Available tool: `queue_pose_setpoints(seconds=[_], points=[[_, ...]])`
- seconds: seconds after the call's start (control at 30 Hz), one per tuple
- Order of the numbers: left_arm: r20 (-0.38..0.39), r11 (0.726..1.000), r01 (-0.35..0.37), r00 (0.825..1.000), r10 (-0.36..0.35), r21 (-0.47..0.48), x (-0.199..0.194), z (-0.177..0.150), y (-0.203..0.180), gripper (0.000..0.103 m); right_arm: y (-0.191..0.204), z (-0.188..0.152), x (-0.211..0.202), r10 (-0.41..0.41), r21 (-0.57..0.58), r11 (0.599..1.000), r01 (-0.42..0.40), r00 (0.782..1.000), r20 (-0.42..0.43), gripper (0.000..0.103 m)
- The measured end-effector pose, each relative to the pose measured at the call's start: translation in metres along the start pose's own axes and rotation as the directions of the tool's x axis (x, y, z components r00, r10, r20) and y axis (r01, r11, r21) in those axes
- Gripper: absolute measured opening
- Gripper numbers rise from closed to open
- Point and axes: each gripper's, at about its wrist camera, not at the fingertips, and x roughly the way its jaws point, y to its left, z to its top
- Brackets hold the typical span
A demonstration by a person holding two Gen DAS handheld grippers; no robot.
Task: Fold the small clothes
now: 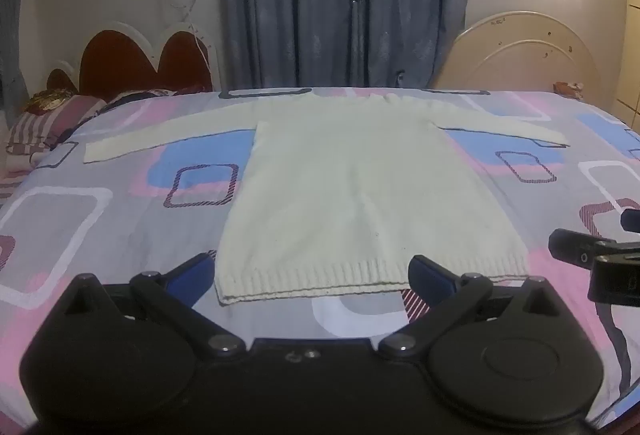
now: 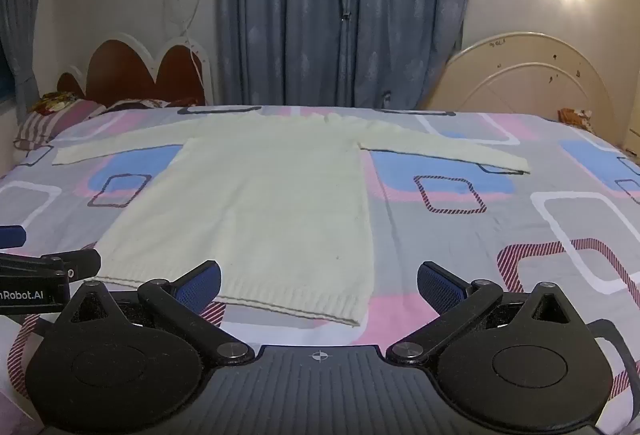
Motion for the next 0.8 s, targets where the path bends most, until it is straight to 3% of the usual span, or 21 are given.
queue_pose_setpoints(seconds=[0.8], points=[[-0.012, 1.000, -0.008, 1.000, 0.008, 0.016, 0.006, -0.004, -0.001, 0.103, 0.000, 0.002, 0.003, -0.005, 0.004, 1.000, 0.005, 1.000, -0.005, 0.103]])
